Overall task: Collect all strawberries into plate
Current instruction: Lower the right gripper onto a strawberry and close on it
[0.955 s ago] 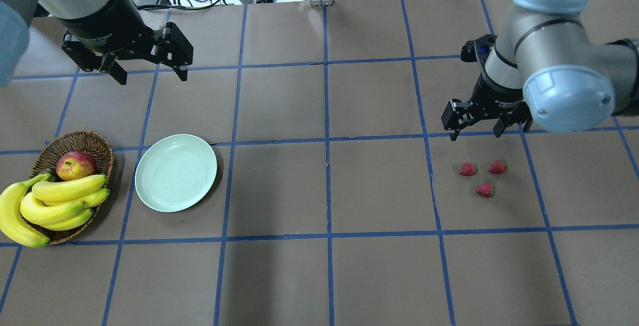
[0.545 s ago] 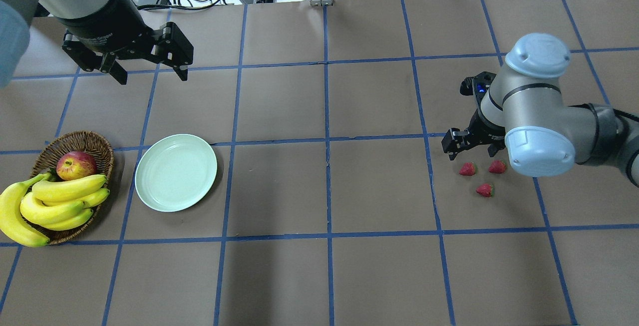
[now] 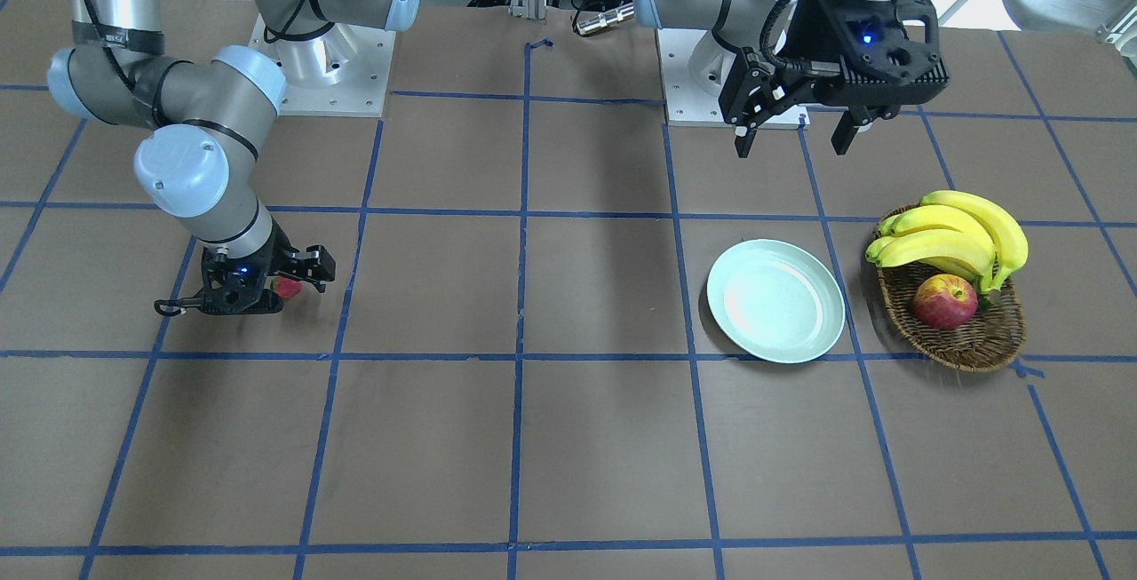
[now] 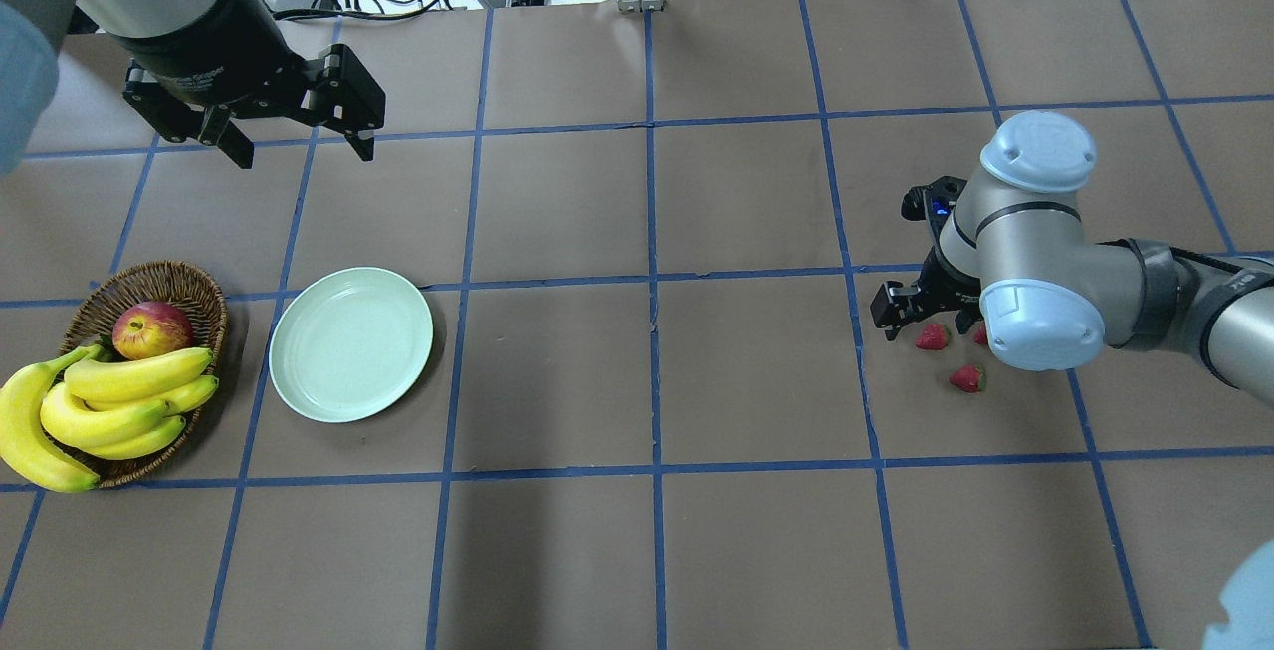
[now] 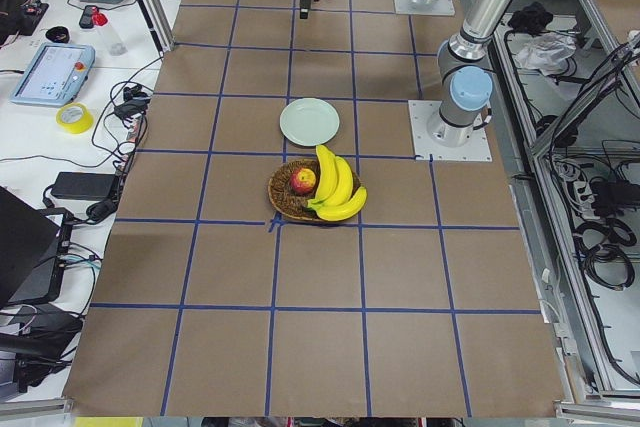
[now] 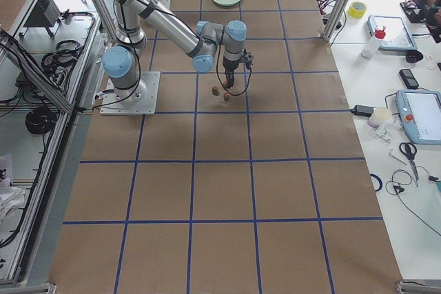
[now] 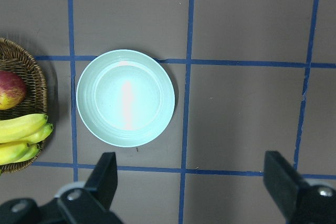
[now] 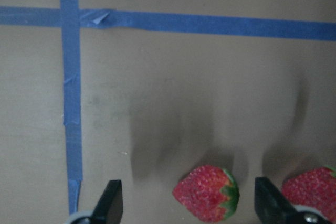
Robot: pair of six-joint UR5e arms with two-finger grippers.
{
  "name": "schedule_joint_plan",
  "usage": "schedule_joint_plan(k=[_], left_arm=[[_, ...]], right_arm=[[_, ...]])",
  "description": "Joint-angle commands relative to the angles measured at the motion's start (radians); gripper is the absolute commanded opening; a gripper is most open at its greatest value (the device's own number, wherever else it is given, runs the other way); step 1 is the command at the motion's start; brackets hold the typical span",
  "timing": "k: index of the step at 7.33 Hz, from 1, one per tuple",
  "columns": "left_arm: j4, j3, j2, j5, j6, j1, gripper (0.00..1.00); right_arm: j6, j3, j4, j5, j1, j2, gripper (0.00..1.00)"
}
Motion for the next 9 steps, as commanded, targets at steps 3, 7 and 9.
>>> schedule_joint_plan(k=[3, 7, 9], left_arm=[[0.000, -0.001, 0.002, 0.001, 0.001, 0.000, 1.00], [0.000, -0.001, 0.002, 0.001, 0.001, 0.000, 1.00], [0.000, -0.001, 0.002, 0.001, 0.001, 0.000, 1.00]], right_arm=[[-0.004, 0.016, 0.003, -0.027, 0.000, 0.004, 0.28], [0.199, -0.048, 0.010, 0.031, 0.058, -0.013, 0.00], [0.452, -0.104, 0.006, 0.082, 0.231, -0.009, 0.00]])
